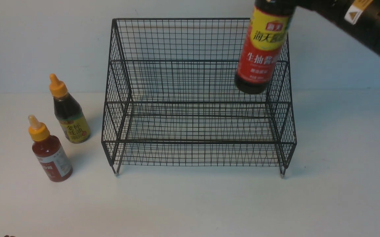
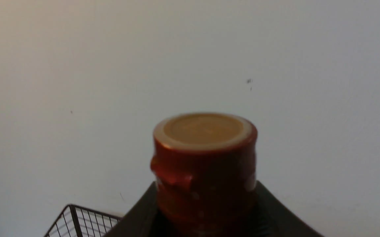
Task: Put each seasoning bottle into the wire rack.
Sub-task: Use the right arm to put the condiment bottle back on the shelf
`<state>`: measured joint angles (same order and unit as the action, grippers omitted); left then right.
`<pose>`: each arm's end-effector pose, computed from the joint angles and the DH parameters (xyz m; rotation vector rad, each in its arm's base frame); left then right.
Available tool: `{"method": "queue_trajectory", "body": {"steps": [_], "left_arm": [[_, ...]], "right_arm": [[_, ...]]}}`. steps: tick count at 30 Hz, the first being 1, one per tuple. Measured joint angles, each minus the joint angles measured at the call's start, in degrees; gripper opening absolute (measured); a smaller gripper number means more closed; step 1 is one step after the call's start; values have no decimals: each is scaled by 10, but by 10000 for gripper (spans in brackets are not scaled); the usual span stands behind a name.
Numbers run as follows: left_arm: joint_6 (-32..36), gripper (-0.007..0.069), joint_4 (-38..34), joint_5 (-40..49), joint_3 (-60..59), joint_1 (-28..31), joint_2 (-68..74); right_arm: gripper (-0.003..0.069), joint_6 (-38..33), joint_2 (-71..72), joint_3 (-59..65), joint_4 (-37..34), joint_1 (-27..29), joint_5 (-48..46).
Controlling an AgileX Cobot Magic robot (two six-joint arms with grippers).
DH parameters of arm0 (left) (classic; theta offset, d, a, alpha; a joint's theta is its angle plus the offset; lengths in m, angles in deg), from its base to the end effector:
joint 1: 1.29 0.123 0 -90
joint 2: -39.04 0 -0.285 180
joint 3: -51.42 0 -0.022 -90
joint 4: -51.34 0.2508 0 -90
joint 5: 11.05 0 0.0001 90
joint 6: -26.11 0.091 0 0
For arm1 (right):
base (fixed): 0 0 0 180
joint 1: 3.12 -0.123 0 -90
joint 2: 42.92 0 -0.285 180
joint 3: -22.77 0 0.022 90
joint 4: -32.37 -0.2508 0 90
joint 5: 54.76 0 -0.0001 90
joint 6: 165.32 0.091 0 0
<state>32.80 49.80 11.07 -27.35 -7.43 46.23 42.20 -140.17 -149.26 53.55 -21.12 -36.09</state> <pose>0.0519 -0.0065 0.1700 0.1943 1.8762 -0.0200 0.3525 0.1256 0.3646 -0.2361 1.5297 0.4403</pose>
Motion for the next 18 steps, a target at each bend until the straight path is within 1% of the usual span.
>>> {"method": "queue_trajectory", "body": {"steps": [4,11,16,18], "left_arm": [[0,-12,0,0,0,0,0],[0,-12,0,0,0,0,0],[0,-12,0,0,0,0,0],[0,-12,0,0,0,0,0]], "right_arm": [[272,-6,-42,0,2,0,1],[272,-5,-53,0,3,0,-35],[272,-4,-53,0,14,0,-98],[272,4,-53,0,16,0,-140]]}}
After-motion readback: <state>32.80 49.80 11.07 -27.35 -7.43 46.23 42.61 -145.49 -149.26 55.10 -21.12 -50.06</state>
